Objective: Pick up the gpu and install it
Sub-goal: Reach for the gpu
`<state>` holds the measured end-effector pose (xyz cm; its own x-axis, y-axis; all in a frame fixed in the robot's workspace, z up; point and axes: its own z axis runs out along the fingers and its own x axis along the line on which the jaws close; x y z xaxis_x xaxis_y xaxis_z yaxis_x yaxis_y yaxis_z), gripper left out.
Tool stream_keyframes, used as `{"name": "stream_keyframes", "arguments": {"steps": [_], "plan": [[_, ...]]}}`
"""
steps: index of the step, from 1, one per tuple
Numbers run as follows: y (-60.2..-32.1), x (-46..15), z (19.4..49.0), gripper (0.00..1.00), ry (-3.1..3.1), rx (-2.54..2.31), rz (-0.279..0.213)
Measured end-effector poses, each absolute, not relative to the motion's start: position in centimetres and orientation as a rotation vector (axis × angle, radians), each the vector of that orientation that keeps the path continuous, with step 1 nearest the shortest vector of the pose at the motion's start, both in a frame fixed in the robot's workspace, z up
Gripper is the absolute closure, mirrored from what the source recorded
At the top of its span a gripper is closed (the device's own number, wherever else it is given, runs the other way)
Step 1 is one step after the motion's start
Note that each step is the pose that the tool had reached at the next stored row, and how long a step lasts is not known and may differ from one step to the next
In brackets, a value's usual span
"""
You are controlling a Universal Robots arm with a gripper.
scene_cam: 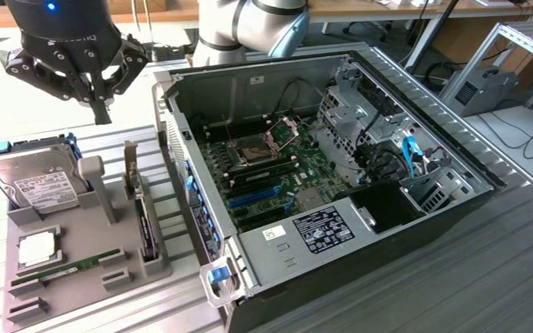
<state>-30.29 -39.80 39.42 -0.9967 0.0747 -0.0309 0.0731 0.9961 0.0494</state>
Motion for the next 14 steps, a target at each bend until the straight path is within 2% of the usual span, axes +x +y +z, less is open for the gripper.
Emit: {"name": "stream_keyframes", "arguments": {"steps": [14], "plan": [[-40.14, -30.29, 39.42, 0.89, 3.106, 0.115, 0.075]]}}
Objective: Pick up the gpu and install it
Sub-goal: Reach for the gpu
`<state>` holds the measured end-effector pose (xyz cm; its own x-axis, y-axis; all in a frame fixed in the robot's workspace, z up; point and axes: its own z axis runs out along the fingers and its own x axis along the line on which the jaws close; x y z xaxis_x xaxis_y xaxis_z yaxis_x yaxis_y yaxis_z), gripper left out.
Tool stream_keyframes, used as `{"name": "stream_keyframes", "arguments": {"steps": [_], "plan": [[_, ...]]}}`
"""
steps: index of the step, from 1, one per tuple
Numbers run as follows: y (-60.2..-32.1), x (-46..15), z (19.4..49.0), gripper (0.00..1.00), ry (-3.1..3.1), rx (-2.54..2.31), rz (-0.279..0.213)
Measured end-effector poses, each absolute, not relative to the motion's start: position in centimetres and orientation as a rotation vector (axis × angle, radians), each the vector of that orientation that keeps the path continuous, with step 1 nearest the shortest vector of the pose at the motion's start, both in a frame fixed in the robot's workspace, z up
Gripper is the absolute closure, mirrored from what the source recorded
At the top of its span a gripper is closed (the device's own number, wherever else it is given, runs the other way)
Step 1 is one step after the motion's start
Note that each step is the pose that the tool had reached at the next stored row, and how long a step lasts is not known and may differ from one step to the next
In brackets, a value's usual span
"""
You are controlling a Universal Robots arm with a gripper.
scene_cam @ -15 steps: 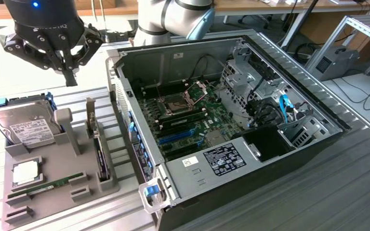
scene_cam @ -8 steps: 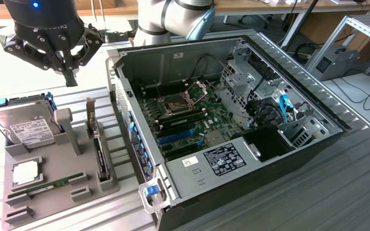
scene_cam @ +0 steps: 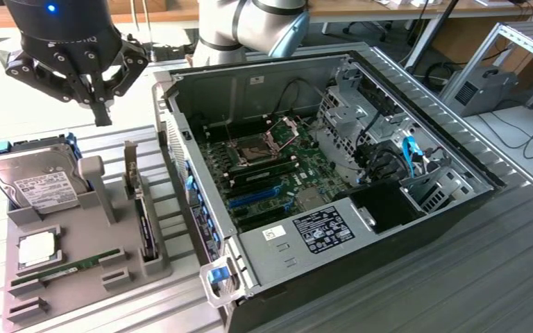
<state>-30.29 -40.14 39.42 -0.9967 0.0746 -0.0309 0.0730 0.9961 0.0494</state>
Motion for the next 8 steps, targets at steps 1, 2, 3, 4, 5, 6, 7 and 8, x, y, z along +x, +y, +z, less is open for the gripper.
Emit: {"name": "stream_keyframes", "arguments": {"steps": [1, 2, 3, 4, 5, 6, 7, 8], "plan": [[-40.17, -30.29, 39.42, 0.89, 3.106, 0.115, 0.075], [-40.2, -30.29, 39.42, 0.89, 3.106, 0.115, 0.075], [-40.24, -30.29, 39.42, 0.89, 3.106, 0.115, 0.075], [-40.27, -30.29, 39.42, 0.89, 3.106, 0.115, 0.075], [-40.3, -30.29, 39.42, 0.89, 3.106, 0.115, 0.075], [-40.34, -30.29, 39.42, 0.89, 3.106, 0.115, 0.075], [-40.36, -30.29, 39.42, 0.89, 3.106, 0.115, 0.075], [-40.4, -30.29, 39.42, 0.89, 3.106, 0.115, 0.075]]}}
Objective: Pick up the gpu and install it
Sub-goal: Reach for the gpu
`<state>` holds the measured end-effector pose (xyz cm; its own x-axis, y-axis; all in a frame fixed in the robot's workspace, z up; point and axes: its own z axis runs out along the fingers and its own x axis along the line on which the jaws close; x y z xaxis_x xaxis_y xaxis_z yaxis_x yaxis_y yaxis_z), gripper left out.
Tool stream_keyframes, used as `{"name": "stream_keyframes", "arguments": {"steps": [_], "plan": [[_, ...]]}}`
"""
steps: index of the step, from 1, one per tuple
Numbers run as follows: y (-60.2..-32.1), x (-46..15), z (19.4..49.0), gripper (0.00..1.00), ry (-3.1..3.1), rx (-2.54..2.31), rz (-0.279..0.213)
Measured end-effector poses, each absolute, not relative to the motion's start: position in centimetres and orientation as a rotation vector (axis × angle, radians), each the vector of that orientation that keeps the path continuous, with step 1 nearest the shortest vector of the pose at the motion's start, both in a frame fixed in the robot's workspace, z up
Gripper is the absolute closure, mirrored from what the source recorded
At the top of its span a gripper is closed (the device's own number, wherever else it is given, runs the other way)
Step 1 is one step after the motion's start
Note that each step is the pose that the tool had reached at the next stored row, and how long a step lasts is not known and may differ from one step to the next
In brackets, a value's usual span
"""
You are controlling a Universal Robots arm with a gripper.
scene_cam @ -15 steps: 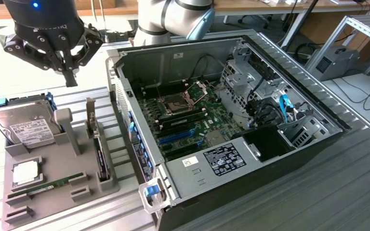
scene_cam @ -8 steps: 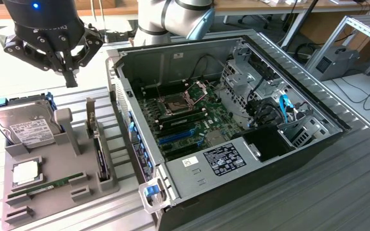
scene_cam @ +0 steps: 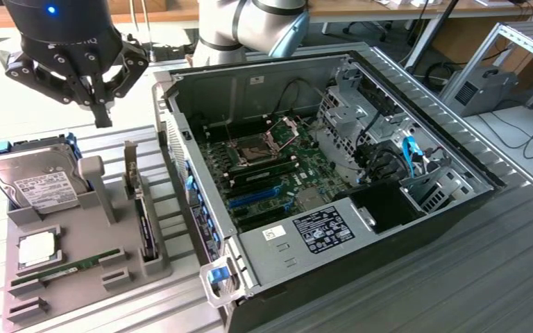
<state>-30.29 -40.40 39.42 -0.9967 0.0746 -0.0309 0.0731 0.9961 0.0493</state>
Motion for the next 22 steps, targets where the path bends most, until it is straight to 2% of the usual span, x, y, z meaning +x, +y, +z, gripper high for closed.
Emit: {"name": "stream_keyframes", "arguments": {"steps": [22], "plan": [[-41.06, -30.29, 39.42, 0.89, 3.106, 0.115, 0.075]]}}
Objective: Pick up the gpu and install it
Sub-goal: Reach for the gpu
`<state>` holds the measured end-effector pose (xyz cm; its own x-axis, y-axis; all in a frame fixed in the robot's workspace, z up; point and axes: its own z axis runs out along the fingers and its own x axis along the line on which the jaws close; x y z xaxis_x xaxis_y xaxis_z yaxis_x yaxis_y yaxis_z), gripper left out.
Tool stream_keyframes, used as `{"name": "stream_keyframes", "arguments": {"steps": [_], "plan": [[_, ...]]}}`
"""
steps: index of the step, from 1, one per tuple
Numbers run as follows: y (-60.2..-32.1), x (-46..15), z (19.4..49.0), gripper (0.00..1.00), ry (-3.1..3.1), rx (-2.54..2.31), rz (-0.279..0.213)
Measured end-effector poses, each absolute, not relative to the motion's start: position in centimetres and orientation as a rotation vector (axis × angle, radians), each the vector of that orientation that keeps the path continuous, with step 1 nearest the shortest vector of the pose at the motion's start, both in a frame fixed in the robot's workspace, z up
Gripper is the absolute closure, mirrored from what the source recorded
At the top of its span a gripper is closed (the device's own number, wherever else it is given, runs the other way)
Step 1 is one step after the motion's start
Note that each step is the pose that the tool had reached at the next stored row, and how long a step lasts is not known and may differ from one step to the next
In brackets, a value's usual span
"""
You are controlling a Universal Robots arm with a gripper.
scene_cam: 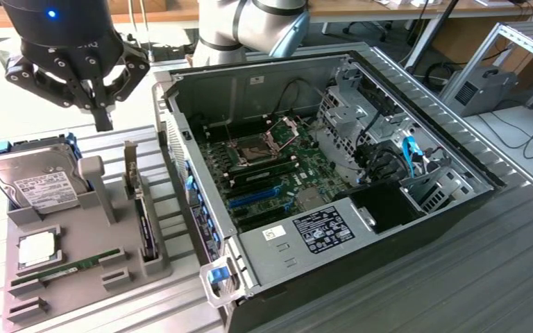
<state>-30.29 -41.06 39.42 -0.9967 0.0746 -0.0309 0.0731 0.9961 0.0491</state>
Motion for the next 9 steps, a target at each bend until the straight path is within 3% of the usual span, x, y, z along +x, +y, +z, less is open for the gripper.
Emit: {"name": "stream_keyframes", "arguments": {"steps": [9], "plan": [[-41.43, -30.29, 39.41, 0.89, 3.106, 0.115, 0.075]]}}
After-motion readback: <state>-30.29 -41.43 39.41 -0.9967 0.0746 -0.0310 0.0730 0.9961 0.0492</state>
